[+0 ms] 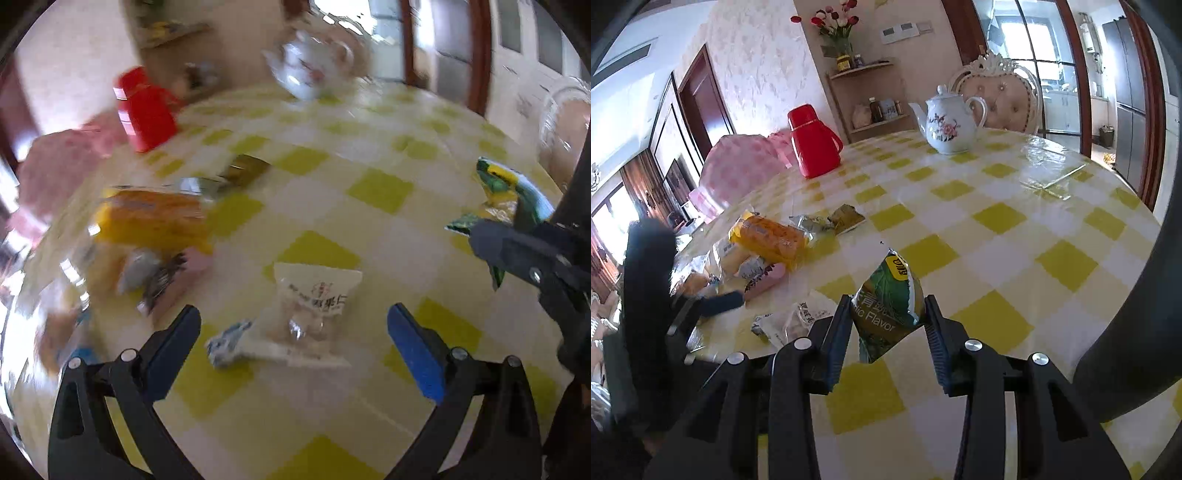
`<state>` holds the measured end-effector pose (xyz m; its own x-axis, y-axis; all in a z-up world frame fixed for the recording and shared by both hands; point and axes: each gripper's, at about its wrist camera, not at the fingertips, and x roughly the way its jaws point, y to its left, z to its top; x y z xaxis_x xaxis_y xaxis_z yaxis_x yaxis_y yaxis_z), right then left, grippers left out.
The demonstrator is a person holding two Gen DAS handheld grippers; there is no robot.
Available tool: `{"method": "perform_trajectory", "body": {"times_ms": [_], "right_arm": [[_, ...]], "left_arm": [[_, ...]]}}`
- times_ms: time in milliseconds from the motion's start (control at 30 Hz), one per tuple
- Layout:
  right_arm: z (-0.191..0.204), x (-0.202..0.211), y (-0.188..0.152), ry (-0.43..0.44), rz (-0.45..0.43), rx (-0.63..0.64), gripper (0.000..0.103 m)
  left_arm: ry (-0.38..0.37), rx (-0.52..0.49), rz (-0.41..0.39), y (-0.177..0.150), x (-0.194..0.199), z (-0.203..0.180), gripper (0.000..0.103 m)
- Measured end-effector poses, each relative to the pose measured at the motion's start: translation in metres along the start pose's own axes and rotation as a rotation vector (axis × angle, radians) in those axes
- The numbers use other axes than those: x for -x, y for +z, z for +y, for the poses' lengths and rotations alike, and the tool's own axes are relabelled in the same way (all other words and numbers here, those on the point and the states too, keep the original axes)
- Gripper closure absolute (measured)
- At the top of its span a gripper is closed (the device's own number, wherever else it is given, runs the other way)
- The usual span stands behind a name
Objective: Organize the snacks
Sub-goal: 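Grasp the white printed snack packet with the left tool, then carry both packets over the white box and open both tools to drop them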
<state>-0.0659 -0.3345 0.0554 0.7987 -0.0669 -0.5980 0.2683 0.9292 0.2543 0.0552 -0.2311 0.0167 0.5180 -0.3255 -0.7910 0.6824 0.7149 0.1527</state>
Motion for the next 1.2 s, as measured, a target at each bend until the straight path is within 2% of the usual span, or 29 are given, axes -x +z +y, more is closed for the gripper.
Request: {"method": "perform_trajectory", "body": {"times_ms": [67,100,133,167,200,300,433,500,633,800,933,1000,1100,1200], "right_arm": [[0.004,-0.002,-0.001,0.006,0.007,0.02,0.063],[0.006,-0.003,-0.002,0.007,0.012,0.03,0.063],[0.007,-0.004,-0.003,0.01,0.015,0.034,0.063],[0.007,-0.005,-0.003,0.016,0.018,0.035,0.063],[0.006,-0.005,-0.003,0.019,0.017,0.03,0.063],[0.001,-0.003,-0.002,0.01,0.006,0.011,0.063],[-0.001,-0.004,-0.004,-0.005,0.009,0.009,0.063],[-0.001,-0.006,-0.004,-0.008,0.016,0.012,0.063],[0.003,-0.009,-0.006,0.009,0.032,0.026,0.063],[0.013,-0.009,-0.009,0.054,0.043,0.056,0.063],[0.015,-0.012,-0.016,0.132,0.097,0.012,0.063],[0.022,-0.008,-0.023,0.127,0.111,0.027,0.063],[0.034,0.004,-0.038,0.166,0.118,0.031,0.063],[0.051,0.015,-0.054,0.175,0.122,0.064,0.063]], "left_arm": [[-0.096,0.001,0.048,0.005,-0.017,0.006,0.004],[-0.128,-0.002,0.056,0.004,-0.023,0.007,0.026],[-0.133,-0.011,0.06,0.002,-0.026,0.005,0.037],[-0.195,0.009,0.04,0.001,-0.025,0.007,0.056],[-0.207,0.014,0.035,0.0,-0.022,0.007,0.058],[-0.181,-0.037,0.0,-0.011,-0.009,0.0,0.059],[-0.131,0.01,-0.068,-0.015,0.01,0.003,0.059],[-0.129,0.048,-0.119,-0.02,0.029,0.005,0.059],[-0.071,0.12,-0.179,-0.035,0.053,0.01,0.059],[-0.061,0.313,-0.209,-0.066,0.073,0.032,0.059],[-0.035,0.429,-0.247,-0.087,0.094,0.048,0.059],[-0.01,0.471,-0.255,-0.101,0.103,0.051,0.058],[0.01,0.517,-0.236,-0.124,0.111,0.056,0.058],[0.037,0.522,-0.244,-0.139,0.123,0.057,0.058]]}}
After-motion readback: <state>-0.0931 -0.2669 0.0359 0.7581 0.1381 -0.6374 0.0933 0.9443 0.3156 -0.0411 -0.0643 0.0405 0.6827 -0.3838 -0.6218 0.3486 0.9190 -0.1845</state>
